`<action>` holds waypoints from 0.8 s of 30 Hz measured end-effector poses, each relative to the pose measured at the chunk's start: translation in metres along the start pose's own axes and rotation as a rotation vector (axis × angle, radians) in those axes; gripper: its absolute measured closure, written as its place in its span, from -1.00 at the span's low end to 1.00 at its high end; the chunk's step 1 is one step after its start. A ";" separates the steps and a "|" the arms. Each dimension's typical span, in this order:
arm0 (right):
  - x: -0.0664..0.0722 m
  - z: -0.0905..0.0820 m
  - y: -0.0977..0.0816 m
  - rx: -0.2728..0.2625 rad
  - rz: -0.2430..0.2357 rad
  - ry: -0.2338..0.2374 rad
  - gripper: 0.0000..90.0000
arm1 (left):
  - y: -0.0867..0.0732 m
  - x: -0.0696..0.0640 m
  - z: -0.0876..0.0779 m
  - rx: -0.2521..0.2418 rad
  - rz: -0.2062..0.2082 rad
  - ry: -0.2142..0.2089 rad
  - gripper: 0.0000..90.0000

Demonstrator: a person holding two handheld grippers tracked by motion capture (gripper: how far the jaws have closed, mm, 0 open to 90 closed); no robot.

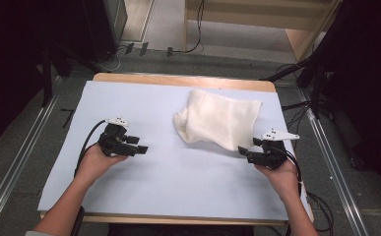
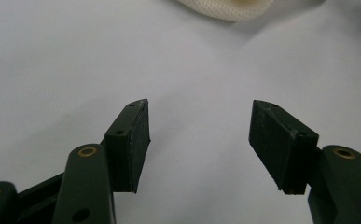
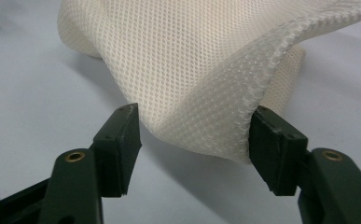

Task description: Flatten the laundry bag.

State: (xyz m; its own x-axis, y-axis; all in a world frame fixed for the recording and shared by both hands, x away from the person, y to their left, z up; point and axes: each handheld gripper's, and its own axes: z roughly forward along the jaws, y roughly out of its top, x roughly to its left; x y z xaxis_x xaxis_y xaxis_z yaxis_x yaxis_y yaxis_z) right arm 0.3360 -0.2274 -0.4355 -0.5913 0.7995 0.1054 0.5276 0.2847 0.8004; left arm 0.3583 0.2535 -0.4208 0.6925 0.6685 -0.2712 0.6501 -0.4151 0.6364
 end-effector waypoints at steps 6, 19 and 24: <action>0.002 -0.001 0.003 -0.002 0.001 0.008 -0.02 | 0.002 -0.002 0.001 -0.003 -0.006 -0.009 -0.13; 0.007 -0.004 -0.006 0.022 0.019 0.014 -0.05 | 0.015 -0.004 0.017 -0.003 0.048 -0.032 -0.16; 0.006 -0.005 -0.008 0.035 0.031 0.007 -0.06 | 0.018 -0.002 0.018 -0.014 0.043 -0.037 -0.16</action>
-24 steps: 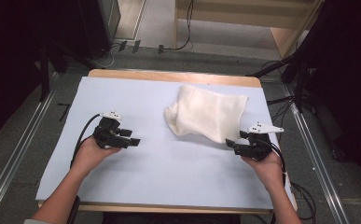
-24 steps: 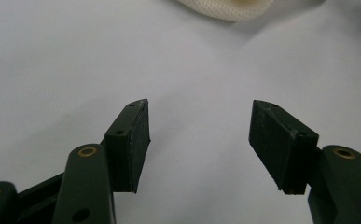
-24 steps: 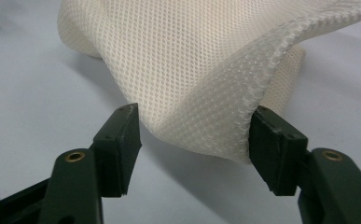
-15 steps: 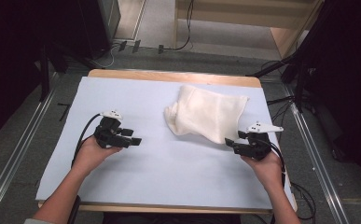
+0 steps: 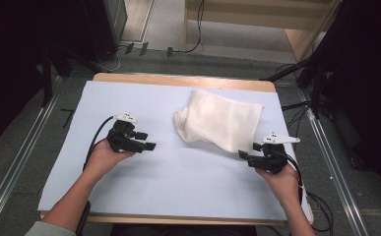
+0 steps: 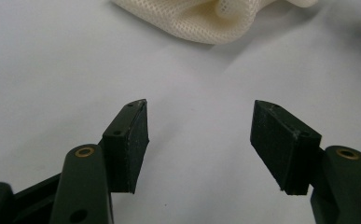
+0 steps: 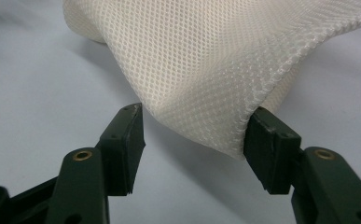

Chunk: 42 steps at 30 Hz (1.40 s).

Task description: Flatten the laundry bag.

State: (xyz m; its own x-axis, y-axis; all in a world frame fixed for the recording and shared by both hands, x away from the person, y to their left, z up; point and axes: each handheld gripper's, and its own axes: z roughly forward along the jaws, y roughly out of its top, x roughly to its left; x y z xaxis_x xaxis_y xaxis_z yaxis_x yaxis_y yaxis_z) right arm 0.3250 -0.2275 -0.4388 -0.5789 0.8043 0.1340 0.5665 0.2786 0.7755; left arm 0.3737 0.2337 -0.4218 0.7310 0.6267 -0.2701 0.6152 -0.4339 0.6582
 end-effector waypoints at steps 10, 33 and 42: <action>-0.002 -0.007 0.002 -0.003 0.011 -0.015 -0.08 | -0.002 0.001 -0.003 -0.009 0.000 0.002 -0.15; 0.008 -0.041 0.038 -0.006 -0.006 -0.044 0.00 | -0.006 0.004 -0.010 -0.002 -0.034 0.000 -0.11; 0.021 -0.007 0.050 0.022 -0.046 -0.005 -0.01 | -0.013 0.005 -0.016 0.002 -0.048 0.009 -0.12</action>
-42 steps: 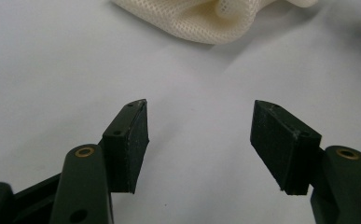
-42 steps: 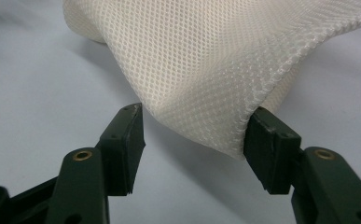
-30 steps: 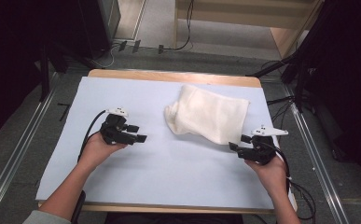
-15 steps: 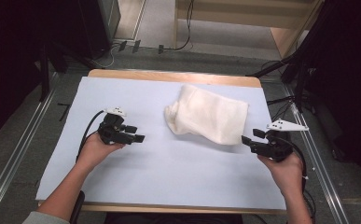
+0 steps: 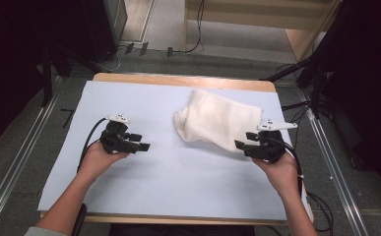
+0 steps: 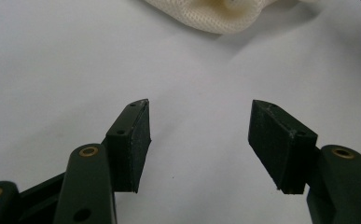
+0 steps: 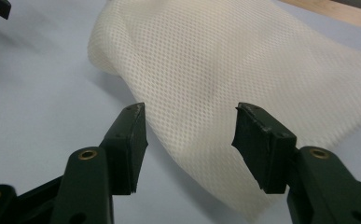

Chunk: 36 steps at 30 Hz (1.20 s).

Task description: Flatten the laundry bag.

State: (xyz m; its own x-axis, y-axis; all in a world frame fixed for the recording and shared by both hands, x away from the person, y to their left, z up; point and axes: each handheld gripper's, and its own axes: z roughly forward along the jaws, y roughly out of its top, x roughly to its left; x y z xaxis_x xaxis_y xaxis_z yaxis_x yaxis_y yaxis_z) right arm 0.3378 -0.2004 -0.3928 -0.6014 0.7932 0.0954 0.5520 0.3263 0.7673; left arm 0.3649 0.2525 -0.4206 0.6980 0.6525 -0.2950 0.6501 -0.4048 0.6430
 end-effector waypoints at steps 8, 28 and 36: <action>0.012 0.032 0.022 0.025 -0.036 0.027 -0.02 | -0.011 0.002 -0.009 0.005 -0.007 0.034 -0.12; 0.034 0.094 0.059 0.044 -0.055 0.108 -0.12 | -0.034 0.004 -0.033 -0.041 -0.059 0.076 -0.13; 0.047 0.109 0.064 0.057 -0.088 0.126 -0.10 | -0.036 0.004 -0.035 -0.044 -0.066 0.081 -0.13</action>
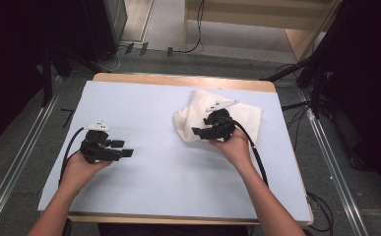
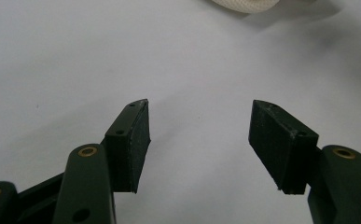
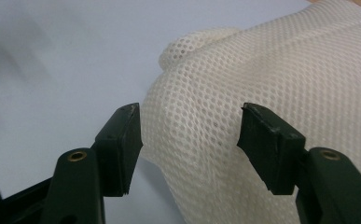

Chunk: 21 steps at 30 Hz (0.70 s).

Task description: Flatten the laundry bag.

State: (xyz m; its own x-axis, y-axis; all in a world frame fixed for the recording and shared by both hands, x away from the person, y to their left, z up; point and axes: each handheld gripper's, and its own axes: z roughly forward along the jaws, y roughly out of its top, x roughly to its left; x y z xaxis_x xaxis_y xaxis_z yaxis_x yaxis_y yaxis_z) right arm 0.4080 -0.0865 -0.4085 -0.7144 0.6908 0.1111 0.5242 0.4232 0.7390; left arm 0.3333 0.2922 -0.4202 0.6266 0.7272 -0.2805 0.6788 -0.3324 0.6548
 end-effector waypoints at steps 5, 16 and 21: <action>0.003 0.012 -0.001 0.027 -0.005 -0.013 0.11 | 0.000 0.000 0.000 0.000 0.002 -0.002 -0.13; 0.004 0.020 -0.011 0.054 -0.020 0.007 0.87 | 0.001 0.000 0.000 -0.003 0.002 -0.003 -0.13; 0.010 0.013 -0.011 0.058 -0.050 0.007 0.90 | 0.002 -0.001 0.002 0.002 0.007 -0.006 -0.12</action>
State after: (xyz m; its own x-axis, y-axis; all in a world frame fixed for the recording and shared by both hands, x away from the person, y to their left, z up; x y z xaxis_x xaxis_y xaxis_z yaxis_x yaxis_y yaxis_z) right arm 0.4005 -0.0764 -0.4245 -0.7436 0.6638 0.0802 0.5136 0.4903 0.7041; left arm 0.3351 0.2896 -0.4196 0.6336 0.7210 -0.2804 0.6751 -0.3384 0.6555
